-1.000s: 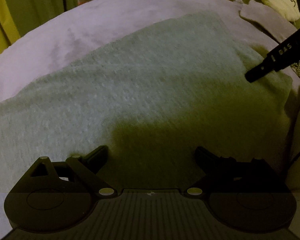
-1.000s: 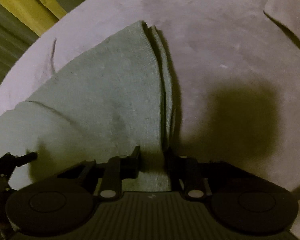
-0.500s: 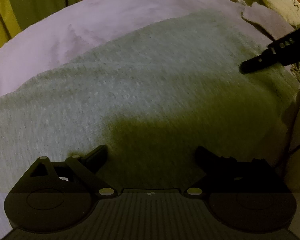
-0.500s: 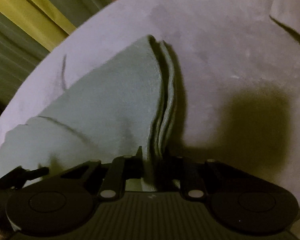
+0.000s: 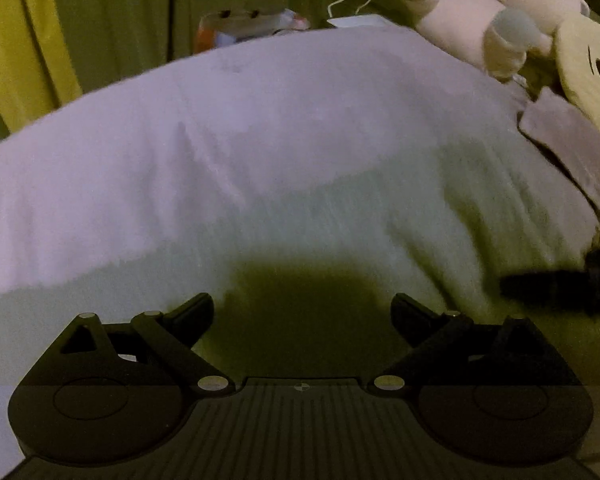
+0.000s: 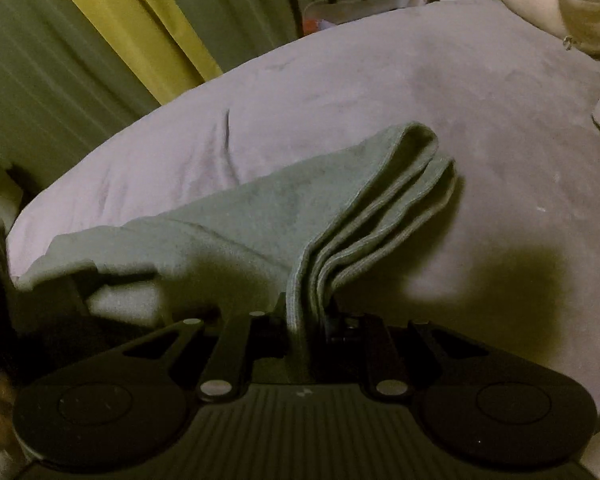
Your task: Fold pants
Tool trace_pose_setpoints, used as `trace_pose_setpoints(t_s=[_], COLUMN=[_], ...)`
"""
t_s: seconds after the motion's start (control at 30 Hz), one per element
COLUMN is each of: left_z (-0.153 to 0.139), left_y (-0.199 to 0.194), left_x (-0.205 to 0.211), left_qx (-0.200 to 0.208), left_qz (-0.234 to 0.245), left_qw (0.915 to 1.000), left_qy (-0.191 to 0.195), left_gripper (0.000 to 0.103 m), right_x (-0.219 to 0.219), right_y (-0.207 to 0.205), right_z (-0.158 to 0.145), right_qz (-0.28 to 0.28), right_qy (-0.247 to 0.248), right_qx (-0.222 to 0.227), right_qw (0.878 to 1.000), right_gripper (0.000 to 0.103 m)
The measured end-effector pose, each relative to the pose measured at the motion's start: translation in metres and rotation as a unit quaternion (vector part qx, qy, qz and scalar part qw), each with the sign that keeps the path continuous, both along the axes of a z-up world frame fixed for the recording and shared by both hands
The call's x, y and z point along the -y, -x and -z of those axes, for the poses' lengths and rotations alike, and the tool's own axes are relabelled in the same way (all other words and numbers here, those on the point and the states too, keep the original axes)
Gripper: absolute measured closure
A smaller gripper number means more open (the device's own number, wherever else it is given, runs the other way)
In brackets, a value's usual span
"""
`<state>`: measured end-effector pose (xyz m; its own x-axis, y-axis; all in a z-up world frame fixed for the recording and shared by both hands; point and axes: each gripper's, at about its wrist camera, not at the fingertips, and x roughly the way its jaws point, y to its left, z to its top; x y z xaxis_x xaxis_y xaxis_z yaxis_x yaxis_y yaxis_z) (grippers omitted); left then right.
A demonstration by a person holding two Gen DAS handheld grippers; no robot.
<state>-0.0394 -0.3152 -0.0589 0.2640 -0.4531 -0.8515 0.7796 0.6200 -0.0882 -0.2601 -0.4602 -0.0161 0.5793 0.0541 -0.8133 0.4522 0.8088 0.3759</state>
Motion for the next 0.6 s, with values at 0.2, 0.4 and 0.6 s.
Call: trace_pose_setpoints(t_s=[0.2,0.4,0.6], left_z=[-0.023,-0.033,-0.042], left_y=[-0.018,0.005,0.027], left_x=[0.049,0.103,0.124], left_qx=[-0.062,-0.046,-0.016], left_qz=[0.049,0.134,0.176], left_qw=[0.9969,0.988,0.9822], left_qy=[-0.003,-0.06,-0.063], left_gripper=[0.004,0.004,0.004], right_x=[0.01,0.003,0.007], right_y=[0.005,0.001,0.0], right_z=[0.007,0.006,0.007], right_qz=[0.025,0.015,0.013], right_qy=[-0.022,-0.018,-0.02], right_qx=[0.006,0.012,0.013], right_qw=[0.999,1.0,1.0], right_gripper=[0.088,0.088,0.088])
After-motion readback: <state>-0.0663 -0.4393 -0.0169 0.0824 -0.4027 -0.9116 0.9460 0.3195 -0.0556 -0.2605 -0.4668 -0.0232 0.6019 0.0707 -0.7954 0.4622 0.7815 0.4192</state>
